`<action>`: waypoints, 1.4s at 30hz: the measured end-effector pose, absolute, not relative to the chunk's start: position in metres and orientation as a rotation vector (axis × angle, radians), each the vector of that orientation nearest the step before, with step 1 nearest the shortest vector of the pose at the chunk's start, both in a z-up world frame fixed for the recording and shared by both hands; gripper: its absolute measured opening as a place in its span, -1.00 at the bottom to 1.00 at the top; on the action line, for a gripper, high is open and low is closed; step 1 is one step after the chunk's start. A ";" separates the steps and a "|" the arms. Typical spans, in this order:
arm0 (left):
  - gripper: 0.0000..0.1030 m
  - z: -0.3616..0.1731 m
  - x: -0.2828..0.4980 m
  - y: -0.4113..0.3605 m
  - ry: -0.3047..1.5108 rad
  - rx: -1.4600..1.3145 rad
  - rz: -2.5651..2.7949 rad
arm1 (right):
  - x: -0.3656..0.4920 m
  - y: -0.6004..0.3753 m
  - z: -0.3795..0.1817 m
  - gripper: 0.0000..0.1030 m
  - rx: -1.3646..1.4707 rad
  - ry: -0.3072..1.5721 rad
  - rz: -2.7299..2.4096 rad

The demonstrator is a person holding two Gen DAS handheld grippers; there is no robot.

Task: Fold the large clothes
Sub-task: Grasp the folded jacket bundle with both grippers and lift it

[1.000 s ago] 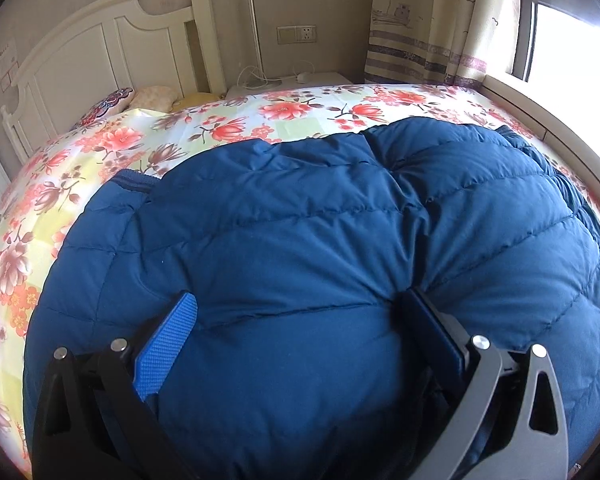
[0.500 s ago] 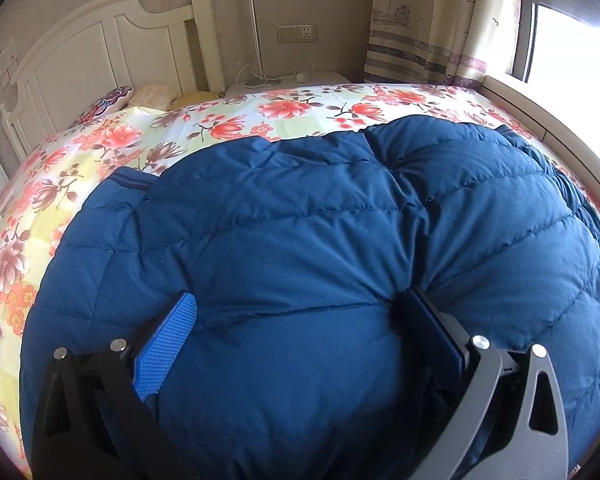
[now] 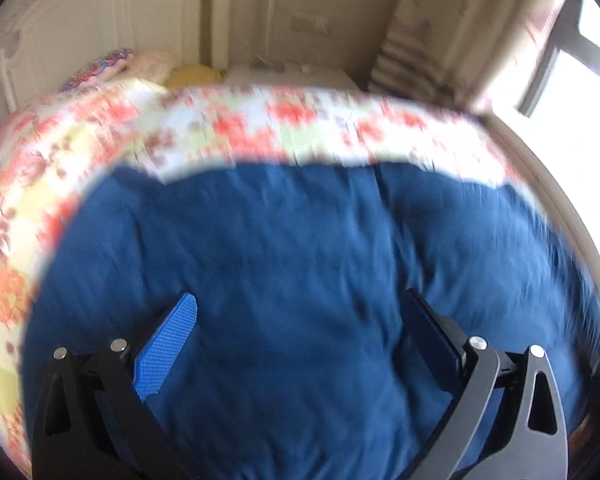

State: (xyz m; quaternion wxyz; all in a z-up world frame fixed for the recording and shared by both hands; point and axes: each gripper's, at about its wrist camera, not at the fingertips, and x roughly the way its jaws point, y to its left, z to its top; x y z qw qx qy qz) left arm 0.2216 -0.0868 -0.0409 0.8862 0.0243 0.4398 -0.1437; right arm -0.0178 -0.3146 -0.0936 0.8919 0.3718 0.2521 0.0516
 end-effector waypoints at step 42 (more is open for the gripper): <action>0.86 -0.016 0.082 0.232 0.651 -0.270 -0.001 | 0.039 0.111 -0.024 -0.30 -0.660 0.386 0.405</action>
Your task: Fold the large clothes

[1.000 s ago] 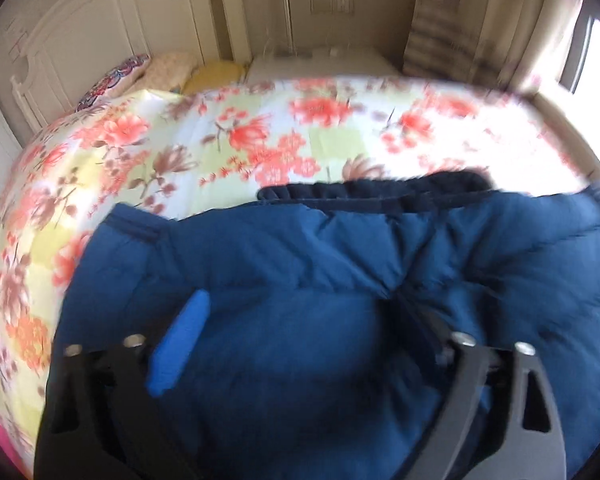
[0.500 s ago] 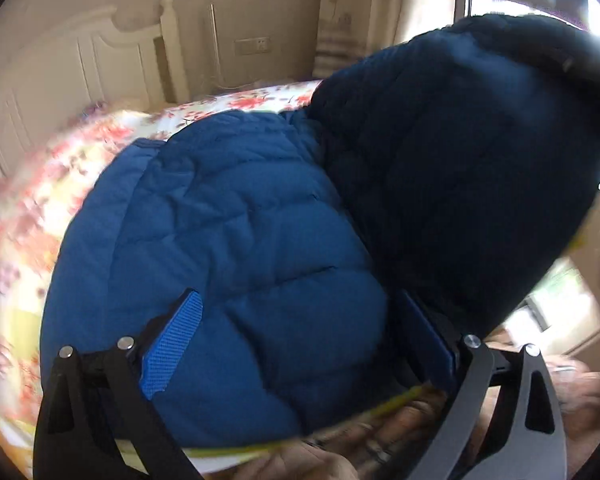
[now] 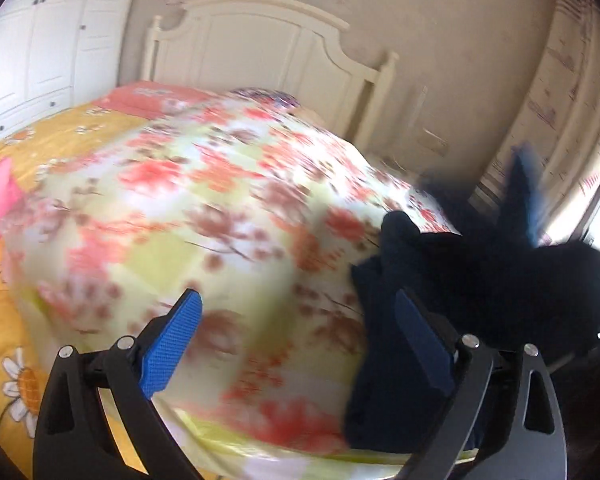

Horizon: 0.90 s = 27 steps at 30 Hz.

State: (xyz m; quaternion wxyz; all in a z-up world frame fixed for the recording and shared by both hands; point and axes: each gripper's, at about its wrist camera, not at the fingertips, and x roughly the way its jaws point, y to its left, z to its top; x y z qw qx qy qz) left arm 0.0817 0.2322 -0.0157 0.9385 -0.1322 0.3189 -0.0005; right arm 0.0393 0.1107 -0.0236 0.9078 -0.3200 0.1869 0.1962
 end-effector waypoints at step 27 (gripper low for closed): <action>0.96 -0.051 0.302 0.060 0.933 0.107 -0.439 | -0.031 0.109 -0.057 0.41 -0.807 0.346 0.690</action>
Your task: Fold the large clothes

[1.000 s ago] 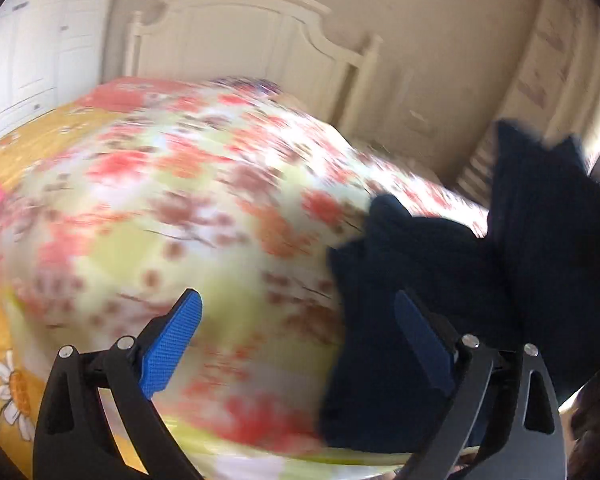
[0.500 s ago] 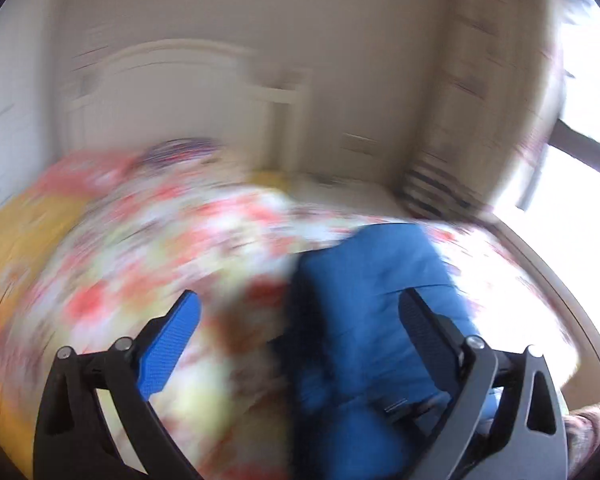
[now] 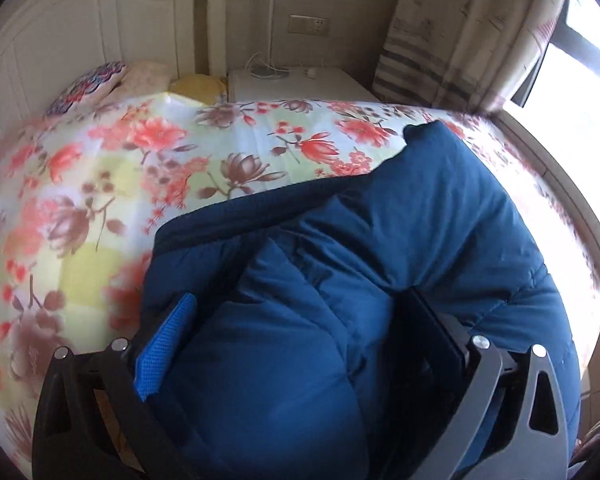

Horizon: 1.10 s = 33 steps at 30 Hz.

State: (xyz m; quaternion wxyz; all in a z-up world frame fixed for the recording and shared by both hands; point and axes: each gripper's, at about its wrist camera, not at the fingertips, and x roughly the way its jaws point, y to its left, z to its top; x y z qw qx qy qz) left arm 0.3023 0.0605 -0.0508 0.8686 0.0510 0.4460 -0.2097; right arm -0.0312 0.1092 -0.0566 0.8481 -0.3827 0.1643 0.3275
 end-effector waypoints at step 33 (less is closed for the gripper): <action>0.96 -0.068 0.307 0.107 0.893 -0.042 -0.225 | 0.303 -0.060 -0.058 -0.45 -0.211 0.841 0.401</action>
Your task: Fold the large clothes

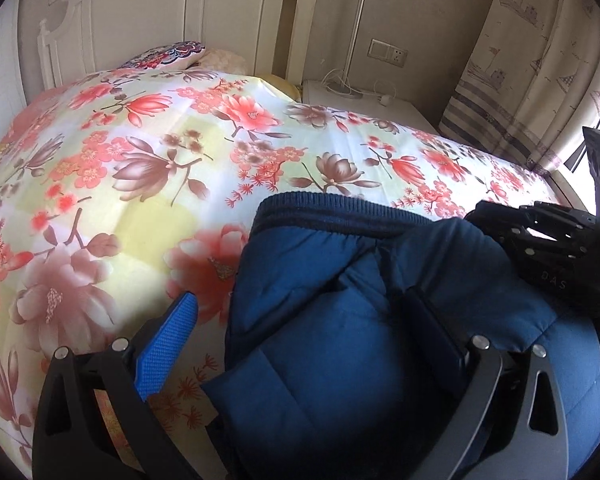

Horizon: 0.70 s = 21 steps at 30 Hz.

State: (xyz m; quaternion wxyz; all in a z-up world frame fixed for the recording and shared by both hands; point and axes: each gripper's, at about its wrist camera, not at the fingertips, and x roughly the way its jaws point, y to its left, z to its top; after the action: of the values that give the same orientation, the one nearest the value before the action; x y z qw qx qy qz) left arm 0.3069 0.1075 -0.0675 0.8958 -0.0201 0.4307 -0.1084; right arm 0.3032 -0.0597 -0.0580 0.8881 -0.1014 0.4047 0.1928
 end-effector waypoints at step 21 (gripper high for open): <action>0.94 -0.032 0.283 0.097 0.866 0.119 -0.103 | 0.087 -0.043 0.003 -0.03 -0.346 0.667 0.534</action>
State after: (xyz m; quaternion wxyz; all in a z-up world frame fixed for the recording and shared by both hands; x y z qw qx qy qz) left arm 0.2834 0.0974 -0.0318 0.9047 0.0576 0.4193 -0.0496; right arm 0.0869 -0.0431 0.0034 0.8957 -0.1668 0.3216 0.2578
